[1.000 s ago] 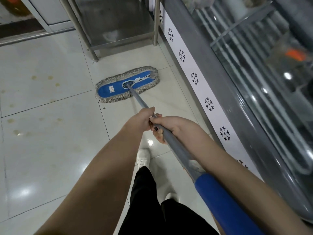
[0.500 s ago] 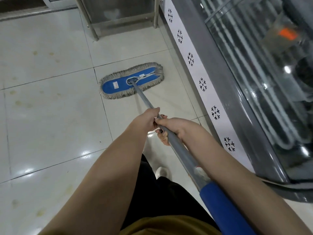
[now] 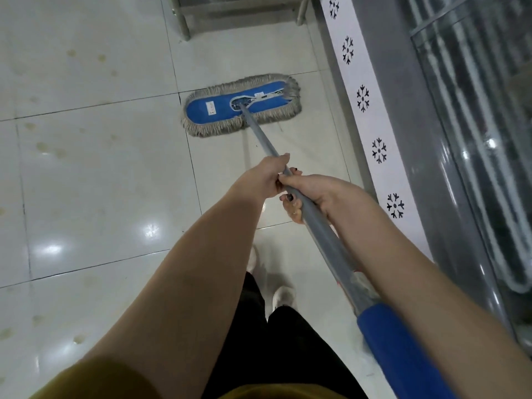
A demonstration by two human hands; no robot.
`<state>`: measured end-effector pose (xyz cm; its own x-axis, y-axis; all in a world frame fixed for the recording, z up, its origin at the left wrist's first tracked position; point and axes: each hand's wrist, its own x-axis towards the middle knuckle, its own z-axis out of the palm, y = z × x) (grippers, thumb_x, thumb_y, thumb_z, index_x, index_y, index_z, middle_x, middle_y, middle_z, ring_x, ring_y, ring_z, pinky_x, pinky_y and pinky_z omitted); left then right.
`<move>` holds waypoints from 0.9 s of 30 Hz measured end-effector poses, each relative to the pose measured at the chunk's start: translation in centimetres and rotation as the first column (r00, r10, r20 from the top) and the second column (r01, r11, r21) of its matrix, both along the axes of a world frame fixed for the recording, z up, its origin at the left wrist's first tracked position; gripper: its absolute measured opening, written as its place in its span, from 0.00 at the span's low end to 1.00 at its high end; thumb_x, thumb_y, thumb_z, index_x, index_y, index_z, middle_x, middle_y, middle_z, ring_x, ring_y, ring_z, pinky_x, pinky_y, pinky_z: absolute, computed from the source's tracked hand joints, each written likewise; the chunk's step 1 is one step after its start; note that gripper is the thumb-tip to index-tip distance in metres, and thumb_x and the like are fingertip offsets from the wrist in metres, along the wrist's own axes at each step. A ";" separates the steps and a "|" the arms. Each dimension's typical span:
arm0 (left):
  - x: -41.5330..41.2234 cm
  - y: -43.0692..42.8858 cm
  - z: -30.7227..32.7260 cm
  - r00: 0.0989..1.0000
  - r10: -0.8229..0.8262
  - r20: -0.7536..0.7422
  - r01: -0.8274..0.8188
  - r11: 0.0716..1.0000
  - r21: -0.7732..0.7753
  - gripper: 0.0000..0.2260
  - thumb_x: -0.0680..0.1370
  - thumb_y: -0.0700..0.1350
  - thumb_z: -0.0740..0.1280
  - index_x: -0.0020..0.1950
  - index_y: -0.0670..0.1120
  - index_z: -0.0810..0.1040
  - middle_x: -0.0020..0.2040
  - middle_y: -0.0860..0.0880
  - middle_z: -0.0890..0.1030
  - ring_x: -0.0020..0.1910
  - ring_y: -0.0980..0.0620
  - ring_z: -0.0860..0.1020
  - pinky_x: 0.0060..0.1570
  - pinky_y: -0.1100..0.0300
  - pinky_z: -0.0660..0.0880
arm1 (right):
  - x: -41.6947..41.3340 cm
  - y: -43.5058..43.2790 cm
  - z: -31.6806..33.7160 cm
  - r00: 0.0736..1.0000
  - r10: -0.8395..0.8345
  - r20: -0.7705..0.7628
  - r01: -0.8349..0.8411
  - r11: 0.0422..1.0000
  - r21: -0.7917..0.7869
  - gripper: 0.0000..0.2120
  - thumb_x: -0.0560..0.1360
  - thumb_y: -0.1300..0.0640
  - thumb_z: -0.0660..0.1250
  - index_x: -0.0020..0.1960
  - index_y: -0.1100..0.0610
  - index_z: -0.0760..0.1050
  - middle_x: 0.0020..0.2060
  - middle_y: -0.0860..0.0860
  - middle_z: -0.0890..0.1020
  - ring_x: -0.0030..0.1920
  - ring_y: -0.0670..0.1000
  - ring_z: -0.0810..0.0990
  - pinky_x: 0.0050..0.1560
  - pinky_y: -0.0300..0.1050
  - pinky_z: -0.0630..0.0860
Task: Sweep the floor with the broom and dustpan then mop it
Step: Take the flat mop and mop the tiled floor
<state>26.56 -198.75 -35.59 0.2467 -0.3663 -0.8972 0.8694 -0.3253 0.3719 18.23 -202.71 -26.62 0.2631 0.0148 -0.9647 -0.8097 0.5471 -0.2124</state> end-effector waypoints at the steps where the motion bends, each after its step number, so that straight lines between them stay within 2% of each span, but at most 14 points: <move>1: 1.3 -0.2 -0.2 1.000 -0.012 0.005 0.012 1.000 0.003 0.11 0.81 0.48 0.60 0.56 0.41 0.65 0.35 0.46 0.74 0.25 0.54 0.76 0.24 0.65 0.75 | 1.3 -0.2 -0.1 1.000 -0.002 0.002 0.002 1.000 0.001 0.20 0.80 0.48 0.60 0.34 0.59 0.65 0.15 0.50 0.68 0.12 0.43 0.64 0.16 0.28 0.63; 5: 6.1 -1.4 -0.6 0.999 -0.036 0.019 0.035 0.999 0.026 0.11 0.81 0.48 0.60 0.54 0.41 0.66 0.34 0.46 0.75 0.19 0.55 0.77 0.23 0.64 0.75 | 5.8 -1.2 -0.6 1.000 -0.009 0.011 0.009 1.000 0.006 0.20 0.80 0.48 0.60 0.34 0.59 0.65 0.16 0.50 0.69 0.12 0.43 0.65 0.15 0.29 0.64; 11: 10.5 -2.2 -0.7 1.000 -0.011 0.020 0.011 1.000 0.003 0.10 0.80 0.47 0.62 0.52 0.41 0.66 0.36 0.46 0.75 0.18 0.54 0.77 0.22 0.64 0.75 | 10.2 -1.9 -0.9 0.999 -0.042 0.012 0.041 0.999 0.018 0.20 0.80 0.47 0.60 0.35 0.59 0.66 0.16 0.50 0.69 0.12 0.43 0.65 0.15 0.29 0.64; 16: 10.8 -0.9 -0.5 1.000 -0.029 -0.005 0.029 1.000 0.007 0.09 0.80 0.46 0.62 0.48 0.41 0.68 0.35 0.46 0.74 0.18 0.54 0.77 0.22 0.65 0.75 | 10.5 -0.5 -0.8 0.996 -0.070 0.053 0.069 0.997 0.021 0.19 0.80 0.49 0.61 0.35 0.59 0.65 0.16 0.50 0.69 0.13 0.43 0.66 0.16 0.29 0.64; 19: 10.5 0.7 -0.4 0.997 -0.074 0.000 0.074 0.996 0.044 0.09 0.80 0.47 0.62 0.46 0.42 0.69 0.34 0.48 0.76 0.19 0.55 0.77 0.30 0.63 0.78 | 9.6 1.5 -0.6 0.994 -0.089 0.064 0.088 0.996 0.015 0.18 0.79 0.50 0.63 0.36 0.59 0.66 0.17 0.51 0.70 0.13 0.43 0.66 0.16 0.29 0.65; 21: 9.6 1.8 -0.2 0.993 -0.113 0.023 0.111 0.991 0.068 0.09 0.80 0.48 0.61 0.44 0.43 0.68 0.28 0.48 0.78 0.19 0.56 0.77 0.36 0.61 0.76 | 8.6 2.8 -0.5 0.995 -0.087 0.056 0.086 0.996 0.020 0.17 0.79 0.50 0.63 0.37 0.59 0.67 0.17 0.51 0.70 0.13 0.43 0.66 0.16 0.30 0.65; 23: 8.1 2.7 0.0 0.988 -0.153 0.035 0.150 0.985 0.085 0.10 0.81 0.48 0.60 0.43 0.44 0.68 0.21 0.49 0.77 0.18 0.56 0.76 0.38 0.62 0.75 | 7.2 3.8 -0.3 0.996 -0.080 0.047 0.079 0.997 0.020 0.16 0.79 0.50 0.63 0.38 0.59 0.67 0.16 0.51 0.70 0.13 0.42 0.66 0.16 0.30 0.65; 27: 4.7 5.0 0.6 0.983 -0.181 0.019 0.180 0.982 0.053 0.09 0.81 0.49 0.59 0.45 0.44 0.68 0.20 0.50 0.77 0.19 0.57 0.77 0.39 0.63 0.76 | 3.6 5.7 0.4 0.998 -0.061 0.034 0.061 0.998 0.010 0.16 0.79 0.50 0.63 0.39 0.59 0.66 0.16 0.50 0.70 0.13 0.42 0.66 0.15 0.29 0.65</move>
<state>31.24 -193.71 -34.99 0.2018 -0.3608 -0.9105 0.7861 -0.4949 0.3703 21.87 -196.96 -26.23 0.2966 0.0067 -0.9550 -0.7670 0.5974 -0.2340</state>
